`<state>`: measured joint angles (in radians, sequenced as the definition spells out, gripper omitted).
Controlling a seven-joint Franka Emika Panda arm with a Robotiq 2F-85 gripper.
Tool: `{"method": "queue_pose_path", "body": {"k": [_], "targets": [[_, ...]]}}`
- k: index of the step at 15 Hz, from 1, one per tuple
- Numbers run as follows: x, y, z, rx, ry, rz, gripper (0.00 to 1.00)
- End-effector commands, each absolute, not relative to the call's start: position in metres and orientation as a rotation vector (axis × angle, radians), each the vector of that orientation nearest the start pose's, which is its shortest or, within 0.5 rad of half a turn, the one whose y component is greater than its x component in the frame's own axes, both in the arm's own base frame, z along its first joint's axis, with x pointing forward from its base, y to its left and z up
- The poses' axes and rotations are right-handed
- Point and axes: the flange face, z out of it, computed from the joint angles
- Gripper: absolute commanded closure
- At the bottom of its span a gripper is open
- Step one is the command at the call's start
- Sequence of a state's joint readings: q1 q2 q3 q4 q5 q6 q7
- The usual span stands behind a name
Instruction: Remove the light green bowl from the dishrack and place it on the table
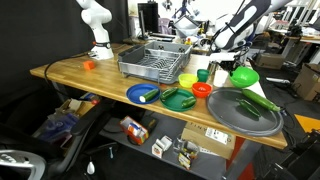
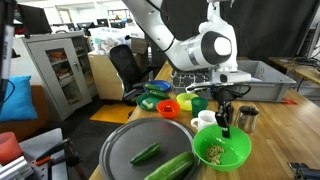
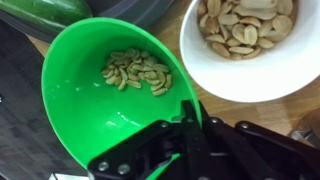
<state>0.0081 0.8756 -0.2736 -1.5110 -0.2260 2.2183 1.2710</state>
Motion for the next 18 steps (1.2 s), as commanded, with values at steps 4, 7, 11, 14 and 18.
{"method": "queue_pose_path", "body": {"k": [4, 7, 11, 14, 18], "targets": [[0.676, -0.163, 0.146, -2.851, 2.133, -0.002, 0.65], [0.678, -0.157, 0.158, -2.87, 2.156, -0.059, 0.45], [0.681, -0.141, 0.192, -2.881, 2.135, -0.193, 0.15], [0.676, -0.118, 0.223, -2.958, 2.04, -0.292, 0.01], [0.683, -0.101, 0.235, -2.994, 1.988, -0.304, 0.0]]}}
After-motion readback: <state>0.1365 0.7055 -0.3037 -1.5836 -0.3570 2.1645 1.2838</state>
